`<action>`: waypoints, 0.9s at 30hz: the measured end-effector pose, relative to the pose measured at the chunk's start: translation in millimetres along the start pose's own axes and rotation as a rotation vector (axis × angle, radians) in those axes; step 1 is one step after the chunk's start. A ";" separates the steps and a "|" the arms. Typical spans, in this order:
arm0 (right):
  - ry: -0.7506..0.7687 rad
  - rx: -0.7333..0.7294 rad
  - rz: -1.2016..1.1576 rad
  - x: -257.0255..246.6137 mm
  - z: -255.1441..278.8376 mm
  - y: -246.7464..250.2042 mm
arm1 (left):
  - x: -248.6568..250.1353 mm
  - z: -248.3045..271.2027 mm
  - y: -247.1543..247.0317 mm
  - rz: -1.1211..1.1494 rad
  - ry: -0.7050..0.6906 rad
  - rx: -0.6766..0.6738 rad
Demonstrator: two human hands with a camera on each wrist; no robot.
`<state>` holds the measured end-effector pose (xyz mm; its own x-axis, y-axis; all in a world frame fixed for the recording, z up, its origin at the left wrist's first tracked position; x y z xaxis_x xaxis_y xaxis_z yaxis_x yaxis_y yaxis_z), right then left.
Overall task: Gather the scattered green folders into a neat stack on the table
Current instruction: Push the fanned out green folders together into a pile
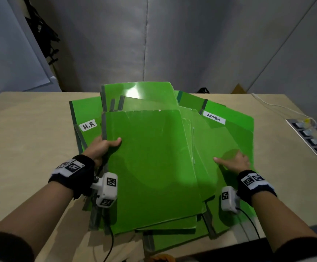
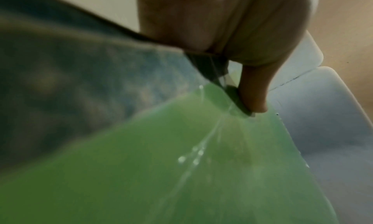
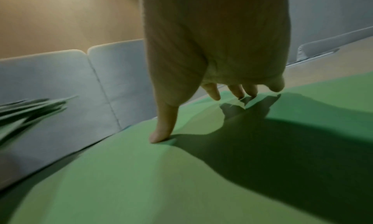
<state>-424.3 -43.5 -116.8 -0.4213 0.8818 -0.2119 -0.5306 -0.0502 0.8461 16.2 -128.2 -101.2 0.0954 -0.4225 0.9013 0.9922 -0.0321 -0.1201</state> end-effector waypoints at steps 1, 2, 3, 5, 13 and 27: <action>-0.012 -0.010 0.020 3.9 -5.7 -1.0 | -3.1 0.7 -0.3 -0.002 0.003 0.000; -0.014 -0.017 0.047 5.9 -8.6 -1.3 | -5.4 1.9 -0.2 -0.001 0.001 0.008; -0.010 0.000 0.072 7.2 -11.7 0.0 | -9.8 3.0 -0.4 0.006 0.007 0.015; 0.006 0.073 0.098 4.6 -14.4 8.3 | -16.3 5.2 -0.8 0.024 0.014 0.037; -0.005 -0.067 -0.334 -20.9 -40.2 1.4 | -19.0 -5.2 -16.5 -0.004 0.025 0.042; 0.116 -0.095 -0.140 -81.1 0.3 -21.7 | -9.8 -17.9 2.7 -0.431 0.030 0.192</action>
<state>-378.4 -113.8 -117.9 -0.4175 0.8239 -0.3833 -0.6547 0.0197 0.7556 16.5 -140.3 -117.9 -0.3282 -0.4333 0.8394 0.9379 -0.0436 0.3442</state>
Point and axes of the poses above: each hand's wrist, its own z-axis away from the middle knuckle, its own y-axis out of the back of the hand, x = y × z, the point moved 10 cm from there along -z, towards the middle knuckle, and after that the axes turned 10 degrees about -y, right-handed, at the moved point
